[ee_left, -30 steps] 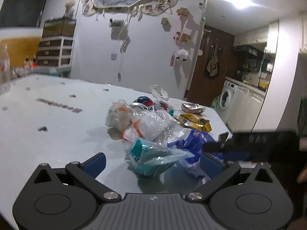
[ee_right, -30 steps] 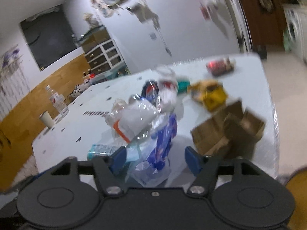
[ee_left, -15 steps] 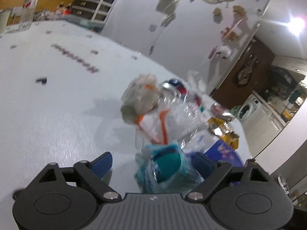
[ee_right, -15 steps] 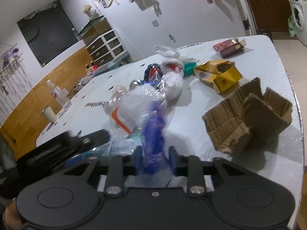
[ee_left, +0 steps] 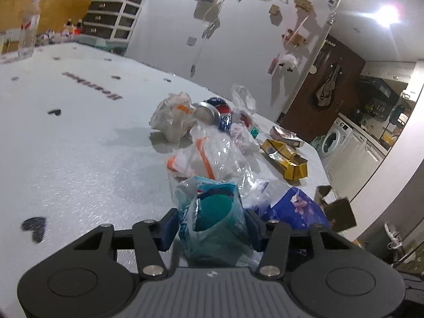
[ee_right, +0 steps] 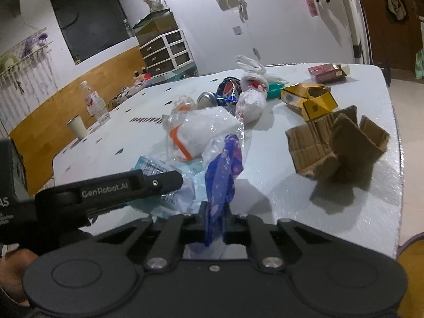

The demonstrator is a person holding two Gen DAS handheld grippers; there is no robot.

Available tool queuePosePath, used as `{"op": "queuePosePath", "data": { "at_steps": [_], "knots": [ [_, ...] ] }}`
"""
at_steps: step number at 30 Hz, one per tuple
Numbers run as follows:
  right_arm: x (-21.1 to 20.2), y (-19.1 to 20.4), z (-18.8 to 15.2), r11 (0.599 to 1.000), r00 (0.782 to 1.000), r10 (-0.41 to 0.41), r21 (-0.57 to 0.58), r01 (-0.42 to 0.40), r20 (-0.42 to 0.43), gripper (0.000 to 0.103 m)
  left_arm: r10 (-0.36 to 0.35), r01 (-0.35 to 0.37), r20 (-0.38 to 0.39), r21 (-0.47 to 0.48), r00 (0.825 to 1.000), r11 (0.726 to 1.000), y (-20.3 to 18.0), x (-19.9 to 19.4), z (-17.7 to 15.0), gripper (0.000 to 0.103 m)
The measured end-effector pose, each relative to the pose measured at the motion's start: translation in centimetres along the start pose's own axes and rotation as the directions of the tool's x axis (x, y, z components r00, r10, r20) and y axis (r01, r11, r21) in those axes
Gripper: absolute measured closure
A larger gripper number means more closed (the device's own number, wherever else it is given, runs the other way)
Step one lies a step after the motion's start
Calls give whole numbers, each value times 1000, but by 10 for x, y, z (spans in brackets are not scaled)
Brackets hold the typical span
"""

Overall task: Collect trash
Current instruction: 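Grasp the teal plastic bag with the left tool while the right tool grasps the blue bag, then carry both held bags from the table over the trash bin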

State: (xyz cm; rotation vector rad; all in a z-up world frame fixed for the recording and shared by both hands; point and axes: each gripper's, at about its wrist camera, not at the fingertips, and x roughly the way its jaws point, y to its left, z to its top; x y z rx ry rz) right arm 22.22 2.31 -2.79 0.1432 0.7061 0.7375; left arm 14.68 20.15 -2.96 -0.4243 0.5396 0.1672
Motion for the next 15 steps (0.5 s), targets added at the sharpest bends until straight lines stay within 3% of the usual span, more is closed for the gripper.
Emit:
{"op": "queuePosePath", "data": {
  "at_steps": [15],
  "knots": [
    [-85,3,-19,998,994,20,-60,-13,110,94,52,-71,136,134,989,989,-50,-91,-24,49]
  ]
}}
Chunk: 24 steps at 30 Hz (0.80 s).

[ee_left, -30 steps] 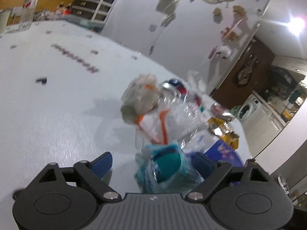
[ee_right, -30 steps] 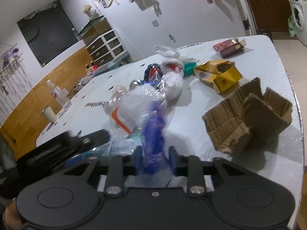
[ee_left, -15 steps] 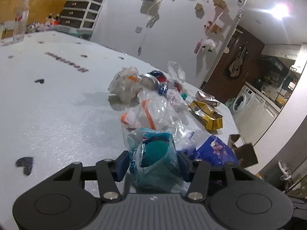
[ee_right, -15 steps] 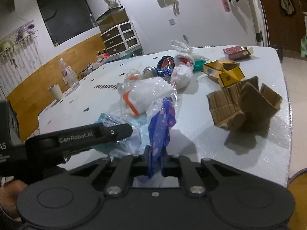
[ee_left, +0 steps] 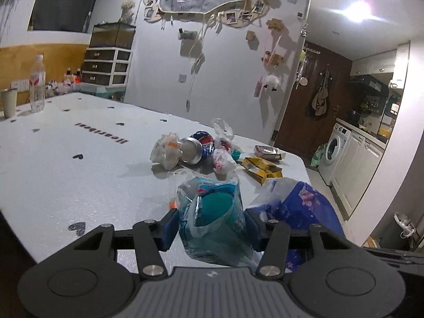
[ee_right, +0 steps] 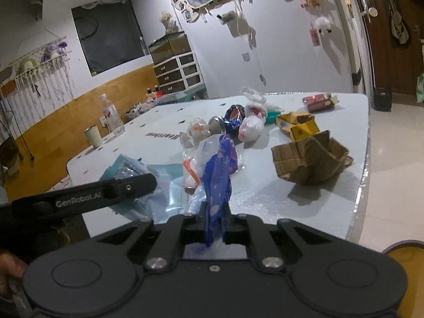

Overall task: Collect trash
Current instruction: 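Carry both held bags from the table over the trash bin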

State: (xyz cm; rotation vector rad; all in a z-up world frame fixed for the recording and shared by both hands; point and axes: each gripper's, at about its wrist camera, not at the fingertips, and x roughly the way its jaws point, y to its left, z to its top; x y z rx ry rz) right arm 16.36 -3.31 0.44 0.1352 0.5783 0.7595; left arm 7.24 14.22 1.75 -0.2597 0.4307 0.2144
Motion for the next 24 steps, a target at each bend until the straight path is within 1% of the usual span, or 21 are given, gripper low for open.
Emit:
{"op": "queuePosePath", "data": {
  "at_steps": [9,15,18,24],
  "knots": [
    [-41,-3,-11,1000,999,-27,-10,27,46,94,-4,4,-2,10,1000,1000,-14,-21,-14,50],
    [-67,-11,-16,997,994,-69,-13,71,80,94,13,-13,3,65,1000,998,-31,-32,-19,50],
    [-80,-19,-20,995,990,-103,-1,103,95,94,-4,5,-3,80,1000,997,-41,-34,-22,50],
    [-106,-42,-29,985,979,-172,40,168,113,94,-60,61,-16,135,998,989,-76,-33,-29,50]
  ]
}}
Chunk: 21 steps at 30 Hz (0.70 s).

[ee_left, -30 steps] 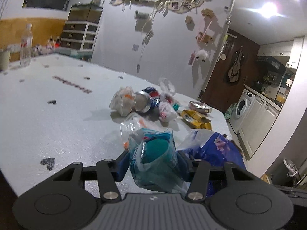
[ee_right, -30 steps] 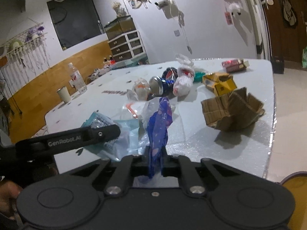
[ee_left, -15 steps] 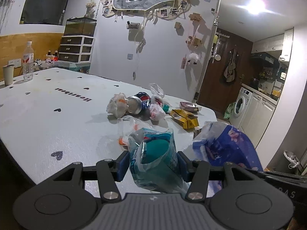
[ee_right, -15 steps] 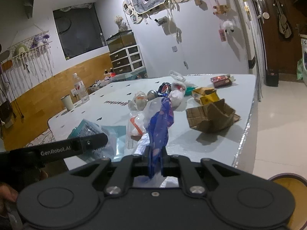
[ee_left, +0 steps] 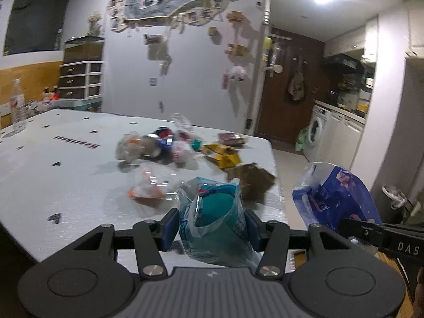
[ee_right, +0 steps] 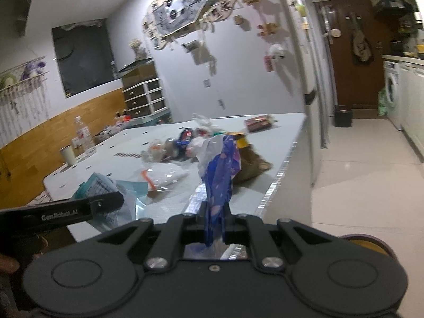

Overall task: Collect trash
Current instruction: 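Carry both held bags from the table over the trash bin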

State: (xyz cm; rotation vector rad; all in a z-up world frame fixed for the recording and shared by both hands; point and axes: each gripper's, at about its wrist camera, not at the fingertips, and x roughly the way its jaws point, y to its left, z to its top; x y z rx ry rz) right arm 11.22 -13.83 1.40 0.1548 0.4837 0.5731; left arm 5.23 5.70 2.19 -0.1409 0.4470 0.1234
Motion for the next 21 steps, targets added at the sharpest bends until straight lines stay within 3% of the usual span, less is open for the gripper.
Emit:
{"op": "queuePosePath", "data": {
  "at_steps": [11,21],
  "knots": [
    [-44,-64,-7,990,990,-136,47,135,29,94,-111,113,-30,91,993,989,-79,22,-3,50],
    [-66,-129,-17,961,965,-262,94,260,8,94,-227,243,-104,172,968,955,-158,59,-14,50]
  ]
}}
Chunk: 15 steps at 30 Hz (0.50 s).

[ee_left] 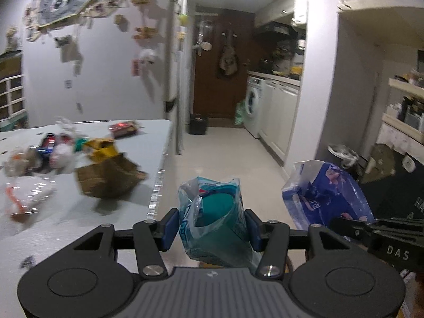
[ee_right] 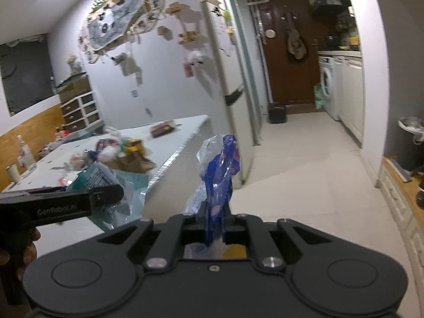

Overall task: Collect trash
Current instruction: 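Carry both held bags from the table over the trash bin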

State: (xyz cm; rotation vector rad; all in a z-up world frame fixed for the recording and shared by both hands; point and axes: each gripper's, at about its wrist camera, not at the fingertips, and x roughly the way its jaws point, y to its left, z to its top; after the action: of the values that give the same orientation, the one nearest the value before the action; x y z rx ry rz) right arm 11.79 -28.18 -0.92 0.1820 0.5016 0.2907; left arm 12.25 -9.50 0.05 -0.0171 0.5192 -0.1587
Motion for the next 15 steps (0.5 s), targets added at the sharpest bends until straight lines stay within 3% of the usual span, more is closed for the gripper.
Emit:
{"op": "queuePosePath", "data": {
  "at_steps": [15],
  "knots": [
    [25,-65,-6,990,990,-130,40,133,-61,94,-117,121,-116,32,986,992,-46,92,20,50]
  ]
}}
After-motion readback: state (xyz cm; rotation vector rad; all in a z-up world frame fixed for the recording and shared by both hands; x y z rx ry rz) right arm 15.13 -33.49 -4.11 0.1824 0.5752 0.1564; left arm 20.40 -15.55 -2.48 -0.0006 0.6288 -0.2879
